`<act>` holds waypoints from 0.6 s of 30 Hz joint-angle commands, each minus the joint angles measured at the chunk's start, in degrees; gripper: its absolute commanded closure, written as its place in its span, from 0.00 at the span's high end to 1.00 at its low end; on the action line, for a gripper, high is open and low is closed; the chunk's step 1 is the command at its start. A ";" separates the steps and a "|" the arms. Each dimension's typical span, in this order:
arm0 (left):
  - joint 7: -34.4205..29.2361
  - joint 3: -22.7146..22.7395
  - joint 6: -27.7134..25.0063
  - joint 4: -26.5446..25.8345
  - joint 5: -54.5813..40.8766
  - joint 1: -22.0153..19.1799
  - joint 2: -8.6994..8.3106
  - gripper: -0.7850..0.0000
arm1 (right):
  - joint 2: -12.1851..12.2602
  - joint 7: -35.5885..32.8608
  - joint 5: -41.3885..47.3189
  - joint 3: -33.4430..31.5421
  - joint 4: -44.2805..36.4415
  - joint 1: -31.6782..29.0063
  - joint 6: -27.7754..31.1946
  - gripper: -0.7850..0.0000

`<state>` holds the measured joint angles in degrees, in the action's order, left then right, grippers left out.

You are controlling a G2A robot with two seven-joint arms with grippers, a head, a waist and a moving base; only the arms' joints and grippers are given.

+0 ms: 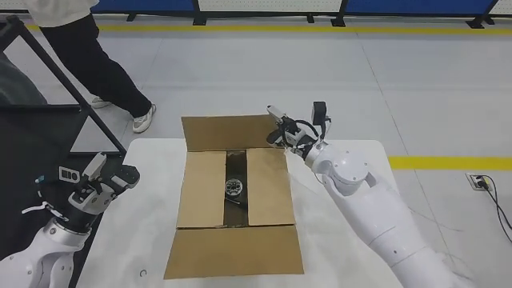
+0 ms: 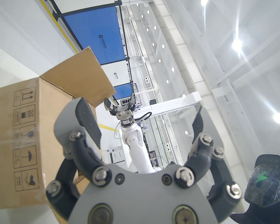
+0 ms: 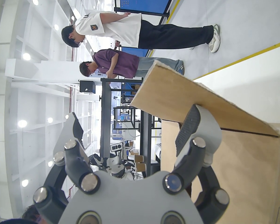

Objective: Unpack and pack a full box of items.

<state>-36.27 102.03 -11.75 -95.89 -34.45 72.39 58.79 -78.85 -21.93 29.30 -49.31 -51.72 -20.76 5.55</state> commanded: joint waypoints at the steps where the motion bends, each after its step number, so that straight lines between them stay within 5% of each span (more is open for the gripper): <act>1: 0.00 0.00 0.00 0.00 0.00 0.00 0.00 1.00 | -0.76 0.87 0.34 0.55 2.08 0.82 0.51 1.00; 18: 2.88 -0.10 -0.33 -1.01 0.89 0.53 0.21 1.00 | -6.97 4.73 1.46 3.86 16.39 6.99 4.15 1.00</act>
<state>-33.77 102.04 -12.09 -96.83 -33.83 72.96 58.98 -85.37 -17.38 30.82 -45.71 -36.36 -14.25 9.90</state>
